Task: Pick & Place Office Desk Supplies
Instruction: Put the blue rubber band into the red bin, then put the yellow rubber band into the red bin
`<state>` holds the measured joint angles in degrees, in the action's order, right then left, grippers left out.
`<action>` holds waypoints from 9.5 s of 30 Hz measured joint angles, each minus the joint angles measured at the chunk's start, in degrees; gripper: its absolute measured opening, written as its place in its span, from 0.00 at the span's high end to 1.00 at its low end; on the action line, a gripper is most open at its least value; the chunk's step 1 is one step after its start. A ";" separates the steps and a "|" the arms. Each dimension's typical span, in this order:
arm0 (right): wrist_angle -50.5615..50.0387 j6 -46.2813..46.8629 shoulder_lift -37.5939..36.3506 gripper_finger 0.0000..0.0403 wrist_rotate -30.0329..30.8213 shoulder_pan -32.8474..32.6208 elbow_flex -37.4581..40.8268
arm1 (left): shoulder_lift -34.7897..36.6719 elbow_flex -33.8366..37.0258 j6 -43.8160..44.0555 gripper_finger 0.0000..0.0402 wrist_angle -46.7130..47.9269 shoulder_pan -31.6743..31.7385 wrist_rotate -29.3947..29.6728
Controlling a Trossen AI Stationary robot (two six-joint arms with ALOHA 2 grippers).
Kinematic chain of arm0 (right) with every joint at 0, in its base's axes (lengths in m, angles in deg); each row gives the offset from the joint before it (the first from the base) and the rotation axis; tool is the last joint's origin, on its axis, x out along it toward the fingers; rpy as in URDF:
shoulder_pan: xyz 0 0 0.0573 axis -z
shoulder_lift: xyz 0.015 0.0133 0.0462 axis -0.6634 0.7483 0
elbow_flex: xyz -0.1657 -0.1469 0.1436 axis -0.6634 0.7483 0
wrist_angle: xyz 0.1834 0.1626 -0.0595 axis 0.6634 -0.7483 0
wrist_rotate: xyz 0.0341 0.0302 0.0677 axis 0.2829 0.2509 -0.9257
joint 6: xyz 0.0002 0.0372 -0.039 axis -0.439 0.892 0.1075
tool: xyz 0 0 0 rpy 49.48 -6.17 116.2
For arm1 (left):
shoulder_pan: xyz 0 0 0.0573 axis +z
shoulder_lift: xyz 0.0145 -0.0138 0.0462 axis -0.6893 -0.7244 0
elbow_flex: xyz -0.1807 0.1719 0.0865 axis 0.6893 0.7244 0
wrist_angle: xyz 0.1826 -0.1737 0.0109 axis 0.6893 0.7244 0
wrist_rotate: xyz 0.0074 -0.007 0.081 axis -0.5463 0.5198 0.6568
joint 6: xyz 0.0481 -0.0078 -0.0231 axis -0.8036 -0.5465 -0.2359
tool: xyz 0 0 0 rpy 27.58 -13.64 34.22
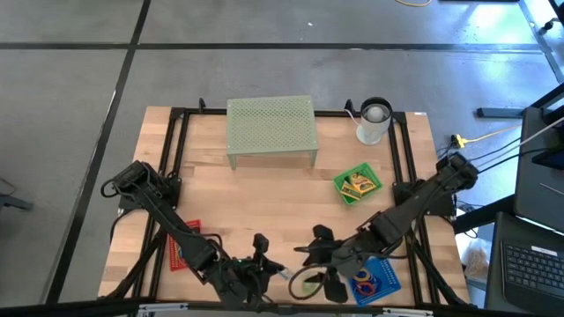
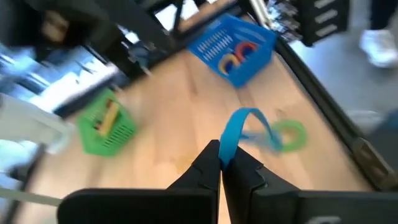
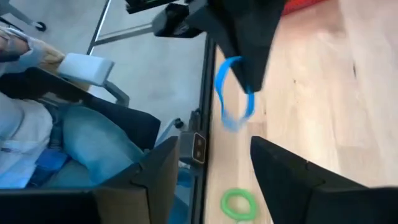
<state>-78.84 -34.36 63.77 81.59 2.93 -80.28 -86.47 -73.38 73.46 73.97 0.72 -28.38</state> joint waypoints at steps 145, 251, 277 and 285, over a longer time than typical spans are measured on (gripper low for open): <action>-5.46 6.92 5.72 1.00 16.74 10.10 11.13 | 1.99 -3.37 50.50 0.69 47.90 -2.42 1.99; 16.35 -14.00 -8.12 0.53 24.50 -5.80 10.94 | 6.82 -3.37 54.20 0.99 54.74 6.05 -35.12; 15.75 -12.86 -4.05 0.53 24.47 -5.73 10.96 | 11.10 11.16 72.41 0.99 61.31 -8.41 -51.68; 15.93 -12.73 -4.05 0.53 24.47 -5.73 10.96 | 11.10 15.28 72.41 0.99 57.75 -7.41 -51.52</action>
<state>-62.91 -47.09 59.72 106.05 -2.80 -69.32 -75.37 -58.10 145.86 131.72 -6.69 -79.90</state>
